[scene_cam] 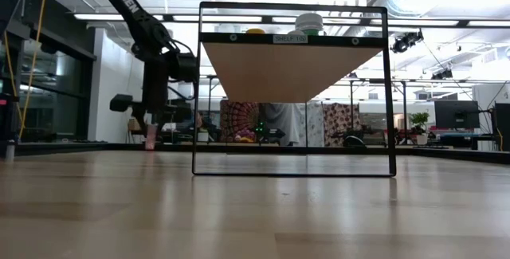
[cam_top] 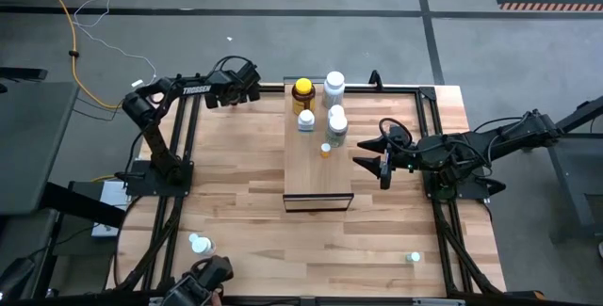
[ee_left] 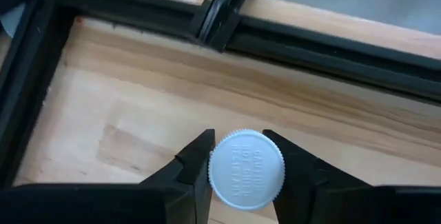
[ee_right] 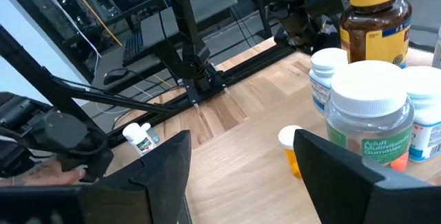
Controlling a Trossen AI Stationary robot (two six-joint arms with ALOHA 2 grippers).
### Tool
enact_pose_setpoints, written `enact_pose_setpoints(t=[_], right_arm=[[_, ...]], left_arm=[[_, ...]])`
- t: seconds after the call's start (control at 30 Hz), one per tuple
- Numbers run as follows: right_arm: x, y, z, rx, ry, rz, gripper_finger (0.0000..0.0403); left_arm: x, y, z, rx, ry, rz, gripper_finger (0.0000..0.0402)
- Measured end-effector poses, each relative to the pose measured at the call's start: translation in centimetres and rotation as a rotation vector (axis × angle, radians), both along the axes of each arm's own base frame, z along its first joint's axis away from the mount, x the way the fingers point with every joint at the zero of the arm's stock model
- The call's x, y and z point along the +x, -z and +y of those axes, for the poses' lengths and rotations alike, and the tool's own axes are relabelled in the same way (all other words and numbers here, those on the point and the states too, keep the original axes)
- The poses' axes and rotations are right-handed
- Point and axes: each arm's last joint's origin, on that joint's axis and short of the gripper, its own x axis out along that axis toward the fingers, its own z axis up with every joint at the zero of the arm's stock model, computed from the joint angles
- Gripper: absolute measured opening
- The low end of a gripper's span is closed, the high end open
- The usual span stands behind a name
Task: Pick and place medicine bottles onto shelf by color
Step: Put the pink pill bottle on the shelf
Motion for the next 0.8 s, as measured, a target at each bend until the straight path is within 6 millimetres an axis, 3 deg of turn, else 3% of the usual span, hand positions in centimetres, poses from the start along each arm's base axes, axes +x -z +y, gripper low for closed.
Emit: enact_pose_setpoints(t=[0.23, 0.4, 0.63, 0.8], right_arm=[[0.0, 0.1, 0.0, 0.007, 0.002, 0.011, 0.0247], [0.0, 0.1, 0.0, 0.006, 0.002, 0.012, 0.0247], [0.0, 0.1, 0.0, 0.004, 0.001, 0.014, 0.0247], [0.0, 0.1, 0.0, 0.003, 0.001, 0.014, 0.0247]], left_arm=[[-0.2, -2.8, -0.4, 0.061, 0.034, -0.056, 0.0103], [0.5, -8.4, -1.7, 0.203, 0.249, -0.153, 0.0103], [1.6, -16.2, -9.3, 0.429, 0.576, -0.274, 0.0103], [2.6, -19.3, -16.1, 0.502, 0.842, -0.418, 0.0103]])
